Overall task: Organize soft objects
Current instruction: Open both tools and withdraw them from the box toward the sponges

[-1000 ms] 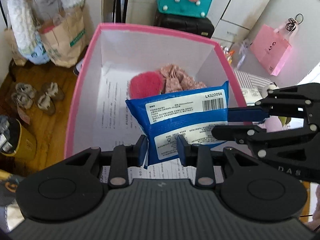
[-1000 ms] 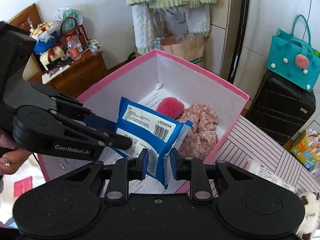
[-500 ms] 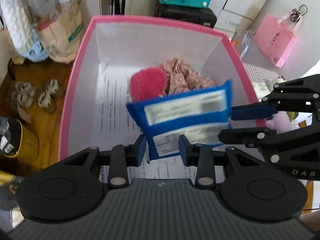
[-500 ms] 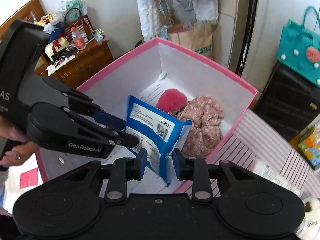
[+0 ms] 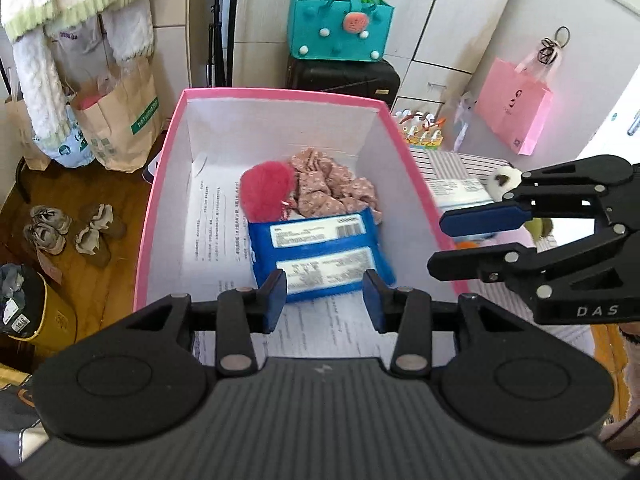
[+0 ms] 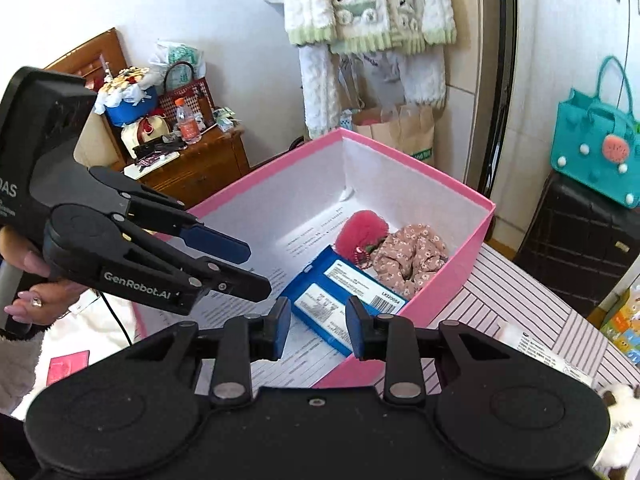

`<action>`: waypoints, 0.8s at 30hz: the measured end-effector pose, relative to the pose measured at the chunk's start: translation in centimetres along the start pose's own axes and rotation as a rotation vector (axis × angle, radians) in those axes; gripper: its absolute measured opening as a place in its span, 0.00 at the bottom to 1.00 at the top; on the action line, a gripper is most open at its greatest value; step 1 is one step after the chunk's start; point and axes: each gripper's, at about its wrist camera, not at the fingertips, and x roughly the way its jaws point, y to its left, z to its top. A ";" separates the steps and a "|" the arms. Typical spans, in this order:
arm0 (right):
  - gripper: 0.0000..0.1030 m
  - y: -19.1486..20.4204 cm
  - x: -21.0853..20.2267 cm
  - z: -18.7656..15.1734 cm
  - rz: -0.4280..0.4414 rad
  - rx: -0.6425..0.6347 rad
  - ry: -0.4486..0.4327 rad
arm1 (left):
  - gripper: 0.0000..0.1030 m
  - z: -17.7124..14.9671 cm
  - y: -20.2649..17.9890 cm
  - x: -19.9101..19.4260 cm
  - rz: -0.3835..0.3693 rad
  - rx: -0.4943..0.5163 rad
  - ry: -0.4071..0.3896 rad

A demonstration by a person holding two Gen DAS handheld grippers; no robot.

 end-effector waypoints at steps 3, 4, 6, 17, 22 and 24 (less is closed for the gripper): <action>0.38 1.1 -1.4 -0.4 -0.010 -0.018 -0.008 | 0.40 -0.4 -0.8 -1.5 -0.003 0.023 0.002; 0.39 1.5 -1.8 -0.6 -0.015 -0.027 -0.011 | 0.40 -0.6 -1.1 -2.0 0.004 0.030 0.001; 0.40 2.2 -2.9 -0.9 -0.025 -0.045 -0.023 | 0.40 -0.9 -1.6 -2.9 0.022 0.042 -0.001; 0.53 5.0 -8.1 -2.6 -0.031 -0.109 -0.096 | 0.53 -2.3 -4.6 -8.1 0.044 0.147 0.015; 0.55 5.2 -9.8 -3.3 -0.016 -0.110 -0.106 | 0.56 -2.8 -6.0 -9.0 0.046 0.182 0.012; 0.56 5.2 -10.7 -3.7 -0.019 -0.110 -0.116 | 0.57 -3.2 -6.7 -9.3 0.041 0.201 0.005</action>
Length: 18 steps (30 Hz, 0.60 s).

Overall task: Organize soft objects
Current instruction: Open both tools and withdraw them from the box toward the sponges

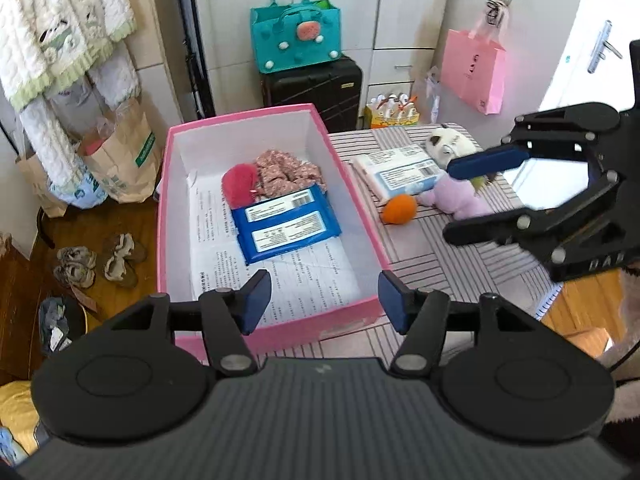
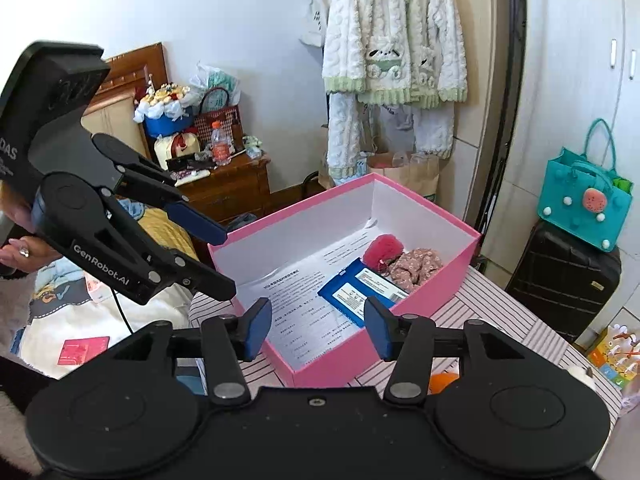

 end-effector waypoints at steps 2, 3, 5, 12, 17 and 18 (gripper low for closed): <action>0.57 0.0 -1.2 -0.4 -0.013 0.012 -0.015 | 0.58 -0.2 -0.9 -0.3 -0.006 0.013 -0.002; 0.59 -0.1 -1.8 -0.7 -0.019 0.016 -0.023 | 0.58 -0.2 -1.3 -0.5 -0.010 0.022 -0.004; 0.61 -0.1 -3.1 -1.3 -0.032 0.018 -0.041 | 0.60 -0.4 -2.3 -0.9 -0.016 0.046 -0.014; 0.67 -0.4 -7.6 -4.7 -0.092 0.022 -0.100 | 0.61 -1.1 -5.7 -0.4 -0.049 0.099 -0.027; 0.72 -1.1 -9.5 -8.1 -0.119 0.041 -0.097 | 0.62 -1.6 -7.8 2.0 -0.140 0.094 0.002; 0.73 -1.3 -9.7 -8.7 -0.121 0.050 -0.089 | 0.62 -1.7 -8.3 2.3 -0.154 0.094 0.004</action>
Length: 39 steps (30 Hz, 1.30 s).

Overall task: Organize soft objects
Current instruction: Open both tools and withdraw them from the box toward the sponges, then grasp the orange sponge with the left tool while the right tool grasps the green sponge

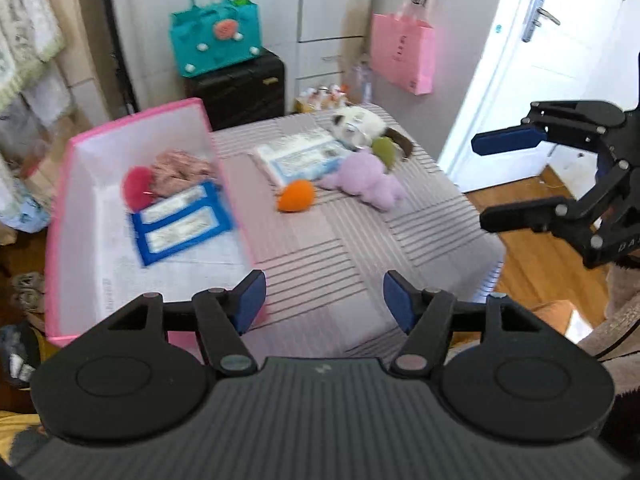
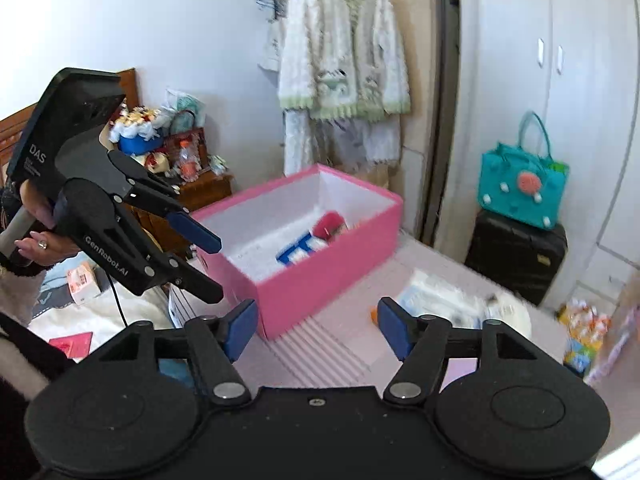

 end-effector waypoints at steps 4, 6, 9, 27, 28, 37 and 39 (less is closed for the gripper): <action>0.76 -1.4 -0.4 -2.1 -0.027 0.026 0.040 | 0.65 0.2 -1.8 1.3 -0.017 0.023 -0.035; 0.77 -2.0 -0.6 -3.3 -0.038 0.032 0.046 | 0.68 0.4 -2.7 2.0 -0.007 0.041 -0.065; 0.77 -3.2 -0.7 -4.9 -0.050 0.055 0.039 | 0.70 1.0 -3.8 3.3 -0.004 0.054 -0.091; 0.78 -11.0 3.2 -11.0 -0.262 0.153 -0.216 | 0.85 3.6 -4.8 12.9 0.118 -0.085 -0.200; 0.78 -11.4 3.5 -11.4 -0.283 0.166 -0.252 | 0.85 3.8 -4.9 13.3 0.129 -0.087 -0.213; 0.78 -14.8 7.4 -11.8 -0.349 0.271 -0.174 | 0.83 4.2 -3.7 17.6 0.246 -0.138 -0.200; 0.78 -15.2 8.5 -11.5 -0.330 0.291 -0.130 | 0.82 3.8 -3.1 18.5 0.265 -0.157 -0.188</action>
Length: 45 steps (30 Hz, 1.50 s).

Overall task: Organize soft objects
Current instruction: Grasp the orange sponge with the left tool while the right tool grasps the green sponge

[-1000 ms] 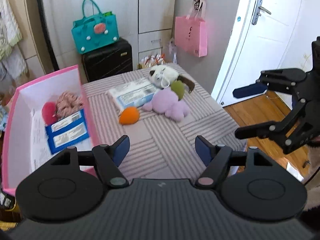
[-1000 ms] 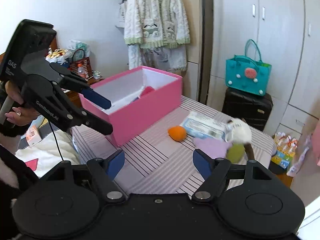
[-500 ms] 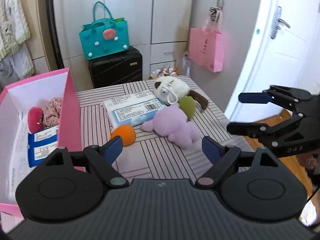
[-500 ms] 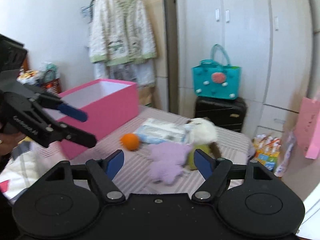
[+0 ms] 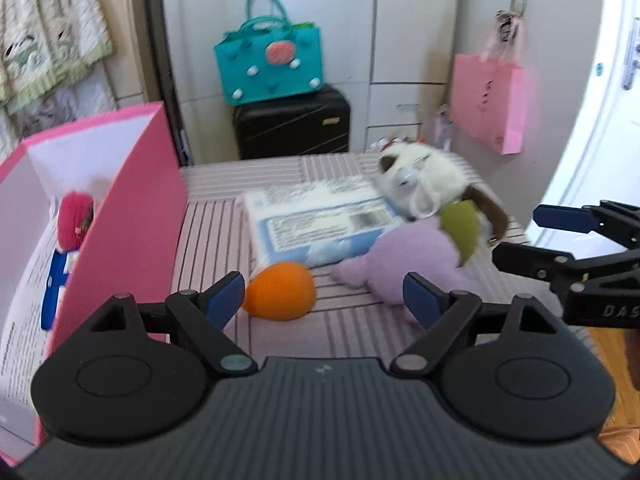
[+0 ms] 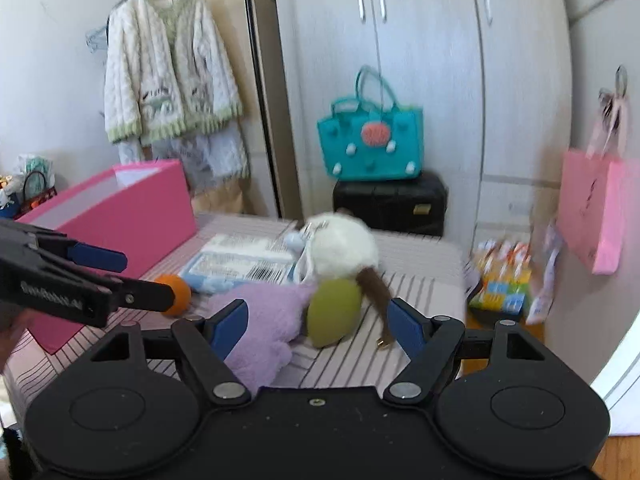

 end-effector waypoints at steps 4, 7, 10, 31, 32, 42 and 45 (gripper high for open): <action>0.77 0.2 2.1 0.1 0.019 0.019 0.047 | 0.82 -0.5 0.6 1.4 0.073 -0.037 -0.009; 0.71 0.0 3.1 0.1 0.016 0.039 0.069 | 0.80 -0.6 0.7 2.3 0.123 -0.043 -0.006; 0.57 -0.3 4.1 0.0 -0.005 0.078 0.087 | 0.75 -0.8 0.8 3.1 0.114 -0.056 0.021; 0.37 -2.2 6.4 -0.7 -0.013 0.212 0.120 | 0.60 -1.1 1.2 5.2 0.144 -0.101 0.047; 0.37 -2.2 6.3 -0.8 -0.014 0.207 0.122 | 0.60 -1.2 1.1 5.2 0.148 -0.097 0.045; 0.37 -1.1 4.1 -1.0 -0.047 0.189 0.140 | 0.47 -1.0 0.9 5.2 0.141 -0.084 0.038; 0.37 -1.3 3.5 -1.3 -0.036 0.230 0.164 | 0.46 -1.0 1.0 5.0 0.131 -0.088 0.046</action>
